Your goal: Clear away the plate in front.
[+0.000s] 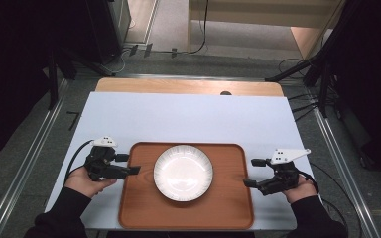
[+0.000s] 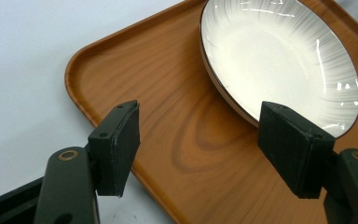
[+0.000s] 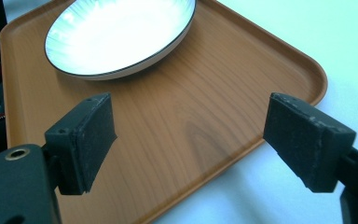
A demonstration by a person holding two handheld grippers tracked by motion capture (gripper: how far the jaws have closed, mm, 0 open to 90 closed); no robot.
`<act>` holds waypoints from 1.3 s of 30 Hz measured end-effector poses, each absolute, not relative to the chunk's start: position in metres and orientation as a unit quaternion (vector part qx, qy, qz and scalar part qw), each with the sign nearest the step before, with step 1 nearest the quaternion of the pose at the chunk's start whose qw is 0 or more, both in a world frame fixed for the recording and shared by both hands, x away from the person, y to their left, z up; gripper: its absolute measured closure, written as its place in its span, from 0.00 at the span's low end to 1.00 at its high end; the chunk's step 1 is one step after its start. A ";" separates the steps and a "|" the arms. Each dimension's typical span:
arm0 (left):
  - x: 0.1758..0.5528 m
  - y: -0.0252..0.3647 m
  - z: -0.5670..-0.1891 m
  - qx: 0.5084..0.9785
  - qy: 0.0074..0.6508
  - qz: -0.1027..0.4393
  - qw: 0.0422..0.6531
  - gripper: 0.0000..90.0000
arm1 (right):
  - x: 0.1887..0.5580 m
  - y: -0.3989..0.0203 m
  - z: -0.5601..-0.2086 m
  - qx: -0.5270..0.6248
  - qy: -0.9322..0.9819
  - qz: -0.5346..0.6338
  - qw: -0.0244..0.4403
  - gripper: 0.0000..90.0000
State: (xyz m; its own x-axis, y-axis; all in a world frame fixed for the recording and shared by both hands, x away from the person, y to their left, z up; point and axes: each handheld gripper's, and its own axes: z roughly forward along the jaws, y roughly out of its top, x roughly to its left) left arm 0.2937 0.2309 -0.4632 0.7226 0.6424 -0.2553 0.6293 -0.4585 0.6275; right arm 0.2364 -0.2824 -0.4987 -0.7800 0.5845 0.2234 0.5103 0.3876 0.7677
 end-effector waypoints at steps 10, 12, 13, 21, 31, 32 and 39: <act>0.290 0.249 -0.465 0.848 0.376 0.022 0.373 0.29 | 0.236 -0.284 -0.499 0.330 0.830 0.446 0.043 0.19; 0.288 0.256 -0.463 0.845 0.374 0.024 0.382 0.28 | 0.236 -0.284 -0.498 0.332 0.830 0.447 0.043 0.19; 0.288 0.256 -0.463 0.845 0.374 0.024 0.382 0.27 | 0.236 -0.285 -0.498 0.332 0.830 0.447 0.043 0.19; 0.283 0.277 -0.466 0.832 0.384 0.055 0.397 0.24 | 0.235 -0.285 -0.498 0.330 0.830 0.448 0.042 0.19; 0.276 0.294 -0.470 0.839 0.352 0.084 0.405 0.22 | 0.235 -0.286 -0.499 0.332 0.829 0.448 0.045 0.19; 0.276 0.294 -0.470 0.839 0.352 0.084 0.405 0.22 | 0.235 -0.286 -0.499 0.332 0.829 0.448 0.045 0.19; 0.275 0.302 -0.470 0.829 0.353 0.095 0.422 0.22 | 0.235 -0.286 -0.499 0.333 0.829 0.447 0.047 0.19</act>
State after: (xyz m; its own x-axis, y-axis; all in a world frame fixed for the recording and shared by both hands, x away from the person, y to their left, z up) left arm 0.2749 0.3020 -0.4702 0.7328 0.6659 -0.1400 0.5049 -0.3942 0.7679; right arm 0.2351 -0.2862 -0.4986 -0.7734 0.5946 0.2199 0.5107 0.3788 0.7718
